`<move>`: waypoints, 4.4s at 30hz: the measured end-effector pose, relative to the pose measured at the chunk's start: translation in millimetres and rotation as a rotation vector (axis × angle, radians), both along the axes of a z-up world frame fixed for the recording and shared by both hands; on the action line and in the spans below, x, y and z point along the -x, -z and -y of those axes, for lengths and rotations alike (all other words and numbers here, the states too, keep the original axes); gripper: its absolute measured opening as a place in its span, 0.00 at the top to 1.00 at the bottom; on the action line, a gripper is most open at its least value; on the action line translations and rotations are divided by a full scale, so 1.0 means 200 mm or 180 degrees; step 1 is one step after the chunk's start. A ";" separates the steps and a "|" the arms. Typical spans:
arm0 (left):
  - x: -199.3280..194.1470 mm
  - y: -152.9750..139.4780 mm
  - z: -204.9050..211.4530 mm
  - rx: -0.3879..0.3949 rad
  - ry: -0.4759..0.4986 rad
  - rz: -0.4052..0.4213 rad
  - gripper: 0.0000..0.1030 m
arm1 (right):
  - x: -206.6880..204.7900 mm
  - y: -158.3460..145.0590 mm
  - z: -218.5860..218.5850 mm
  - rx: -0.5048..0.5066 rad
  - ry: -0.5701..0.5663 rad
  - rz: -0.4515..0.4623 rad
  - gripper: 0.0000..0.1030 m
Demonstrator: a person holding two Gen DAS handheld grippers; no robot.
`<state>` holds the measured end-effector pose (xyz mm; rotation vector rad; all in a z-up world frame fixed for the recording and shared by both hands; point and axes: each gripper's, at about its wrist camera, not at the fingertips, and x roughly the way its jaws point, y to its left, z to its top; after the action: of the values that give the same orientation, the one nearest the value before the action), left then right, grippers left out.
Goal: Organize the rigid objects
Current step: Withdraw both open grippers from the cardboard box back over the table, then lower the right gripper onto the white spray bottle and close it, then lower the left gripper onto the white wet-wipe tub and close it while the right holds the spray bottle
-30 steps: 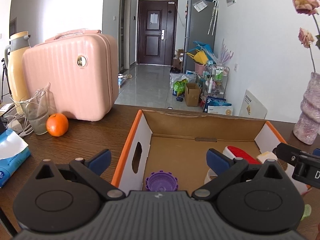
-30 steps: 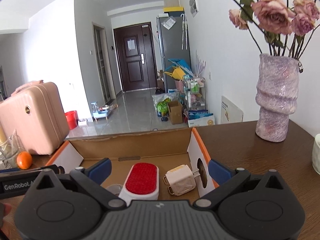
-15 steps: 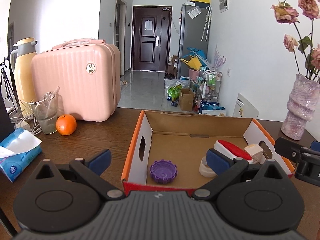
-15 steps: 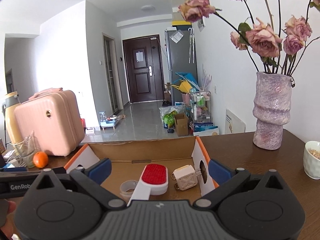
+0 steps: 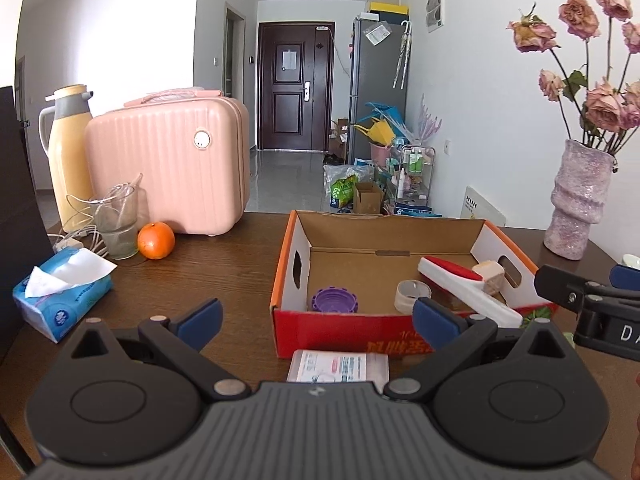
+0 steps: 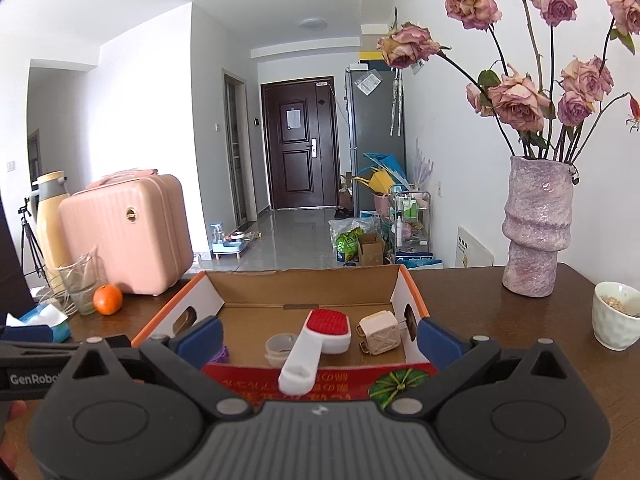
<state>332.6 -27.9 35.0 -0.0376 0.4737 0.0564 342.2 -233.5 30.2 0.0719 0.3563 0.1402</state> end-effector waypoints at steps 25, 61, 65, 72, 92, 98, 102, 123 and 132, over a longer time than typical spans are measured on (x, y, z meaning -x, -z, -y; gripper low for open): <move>0.35 0.15 -0.09 -0.0037 0.0191 -0.0233 0.00 | 0.39 0.17 -0.02 0.0049 -0.0084 -0.0146 0.00; 0.21 0.25 -0.17 0.0081 0.0096 -0.0450 0.00 | -0.07 0.48 -0.07 0.0073 0.0548 -0.1178 0.00; 0.20 0.26 -0.19 0.0094 0.0070 -0.0467 0.00 | -0.15 0.49 -0.09 0.0136 0.0669 -0.1282 0.00; 0.19 0.26 -0.21 0.0124 0.0054 -0.0478 0.00 | -0.23 0.54 -0.11 0.0194 0.0772 -0.1467 0.02; 0.19 0.28 -0.20 0.0089 0.0011 -0.0479 0.00 | -0.08 0.43 -0.07 0.0139 0.0656 -0.1050 0.06; 0.18 0.29 -0.19 0.0071 -0.0021 -0.0465 0.00 | -0.01 0.37 -0.03 0.0097 0.0597 -0.0825 0.06; 0.18 0.29 -0.18 0.0060 -0.0017 -0.0462 0.00 | 0.04 0.35 -0.01 0.0072 0.0531 -0.0674 0.06; 0.00 0.28 0.01 -0.0083 0.0175 -0.0495 0.00 | 0.09 0.31 0.05 -0.0071 0.0459 -0.0390 0.06; -0.12 0.33 0.07 -0.0102 0.0238 -0.0542 0.00 | 0.09 0.31 0.06 -0.0088 0.0494 -0.0337 0.06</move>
<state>356.8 -42.2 -30.2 0.0165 0.6438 -0.0063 324.1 -245.0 -32.7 0.1343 0.4530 -0.0123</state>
